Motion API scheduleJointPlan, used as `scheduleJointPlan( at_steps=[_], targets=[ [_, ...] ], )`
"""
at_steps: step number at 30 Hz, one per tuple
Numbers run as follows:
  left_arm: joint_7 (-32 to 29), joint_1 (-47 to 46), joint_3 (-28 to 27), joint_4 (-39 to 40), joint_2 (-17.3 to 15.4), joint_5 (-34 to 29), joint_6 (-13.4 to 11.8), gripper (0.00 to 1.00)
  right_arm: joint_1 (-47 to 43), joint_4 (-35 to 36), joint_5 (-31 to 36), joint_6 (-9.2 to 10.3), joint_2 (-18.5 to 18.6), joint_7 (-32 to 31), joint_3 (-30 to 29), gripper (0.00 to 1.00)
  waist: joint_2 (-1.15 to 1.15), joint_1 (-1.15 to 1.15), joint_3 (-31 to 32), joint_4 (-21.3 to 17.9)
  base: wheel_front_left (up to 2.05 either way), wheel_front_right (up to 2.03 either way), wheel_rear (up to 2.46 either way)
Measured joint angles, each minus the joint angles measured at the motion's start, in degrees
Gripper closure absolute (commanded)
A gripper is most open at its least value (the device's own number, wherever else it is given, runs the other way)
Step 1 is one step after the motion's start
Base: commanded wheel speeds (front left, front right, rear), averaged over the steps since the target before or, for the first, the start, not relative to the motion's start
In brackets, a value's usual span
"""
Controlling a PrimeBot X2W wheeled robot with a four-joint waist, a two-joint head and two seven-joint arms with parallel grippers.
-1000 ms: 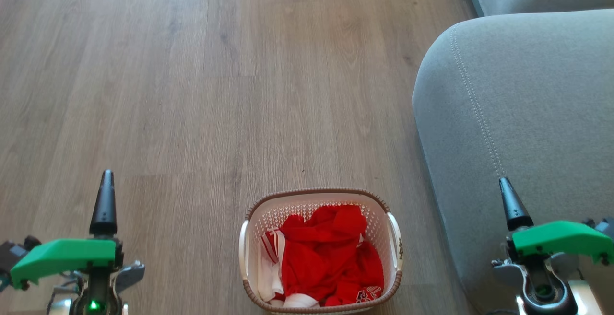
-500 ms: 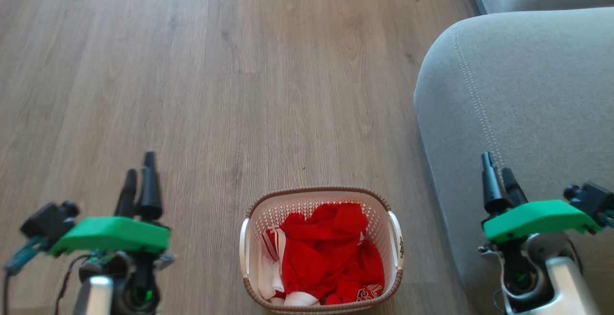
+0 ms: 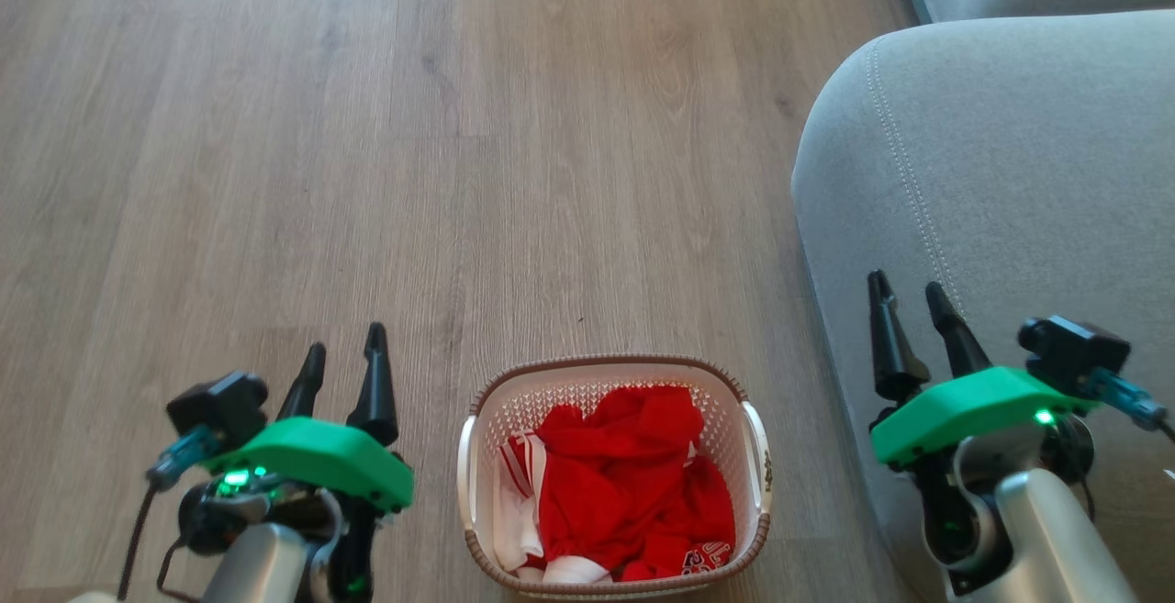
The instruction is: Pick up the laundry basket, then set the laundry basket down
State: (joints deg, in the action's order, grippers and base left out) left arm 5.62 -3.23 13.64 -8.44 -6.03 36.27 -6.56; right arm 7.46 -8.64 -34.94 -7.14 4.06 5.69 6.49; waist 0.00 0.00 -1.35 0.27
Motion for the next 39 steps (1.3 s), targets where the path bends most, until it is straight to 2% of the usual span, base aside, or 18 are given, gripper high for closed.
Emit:
scheduleJointPlan(
  at_steps=[3, 6, 11, 14, 18, 23, 31, 35, 39],
  targets=[
    [0.48, -1.37, 2.37, -0.87, -0.87, -1.74, -1.65, 0.00, 0.48, -0.54, 1.81, 0.00, 0.12, 0.33, 1.11, 0.00, 0.00, 0.00, 0.03, 0.02, 0.00, 0.00, 0.00],
    [0.82, -2.18, 4.67, -2.77, -1.40, -3.11, -2.12, 0.00, 0.51, -1.85, 2.64, 0.00, 0.13, 0.98, 1.83, 0.00, 0.00, 0.00, 0.13, 0.03, 0.00, 0.00, 0.00],
    [1.79, -3.09, 8.12, -9.05, -2.40, -6.21, -2.03, 0.00, 0.56, -4.45, 4.26, 0.00, 0.16, 1.58, 3.30, 0.00, 0.00, 0.00, 0.46, -0.01, 0.00, 0.00, 0.00],
    [2.21, -3.55, 8.31, -11.44, -2.27, -6.62, -2.03, 0.00, 0.77, -5.17, 5.88, 0.00, 0.19, 2.07, 3.93, 0.00, 0.00, 0.00, 0.56, -0.02, 0.00, 0.00, 0.00],
    [2.98, -5.24, 8.24, -9.26, -1.74, -8.28, -3.12, 0.00, 1.91, -4.76, 8.13, 0.00, 0.19, 2.72, 4.30, 0.00, 0.00, 0.00, 0.40, 0.00, 0.00, 0.00, 0.00],
    [3.61, -5.58, 8.06, -6.81, -1.21, -10.60, -2.65, 0.00, 2.49, -2.01, 12.13, 0.00, 0.18, 3.72, 4.10, 0.00, 0.00, 0.00, 0.17, 0.05, 0.00, 0.00, 0.00],
    [5.12, -5.58, 7.06, 1.80, -0.94, -19.60, -8.88, 0.00, 2.69, 1.77, 16.73, 0.00, -0.01, 5.02, 4.00, 0.00, 0.00, 0.00, -0.27, 0.04, 0.00, 0.00, 0.00],
    [5.80, -5.61, 9.91, 3.03, -1.99, -24.82, -11.73, 0.00, 2.69, 2.53, 18.69, 0.00, -0.18, 5.60, 3.92, 0.00, 0.00, 0.00, -0.31, 0.00, 0.00, 0.00, 0.00],
    [6.55, -5.60, 12.15, 2.70, -2.26, -26.01, -12.87, 0.00, 2.69, 2.69, 20.65, 0.00, -0.31, 6.36, 4.25, 0.00, 0.00, 0.00, -0.30, -0.21, 0.00, 0.00, 0.00]
  ],
)
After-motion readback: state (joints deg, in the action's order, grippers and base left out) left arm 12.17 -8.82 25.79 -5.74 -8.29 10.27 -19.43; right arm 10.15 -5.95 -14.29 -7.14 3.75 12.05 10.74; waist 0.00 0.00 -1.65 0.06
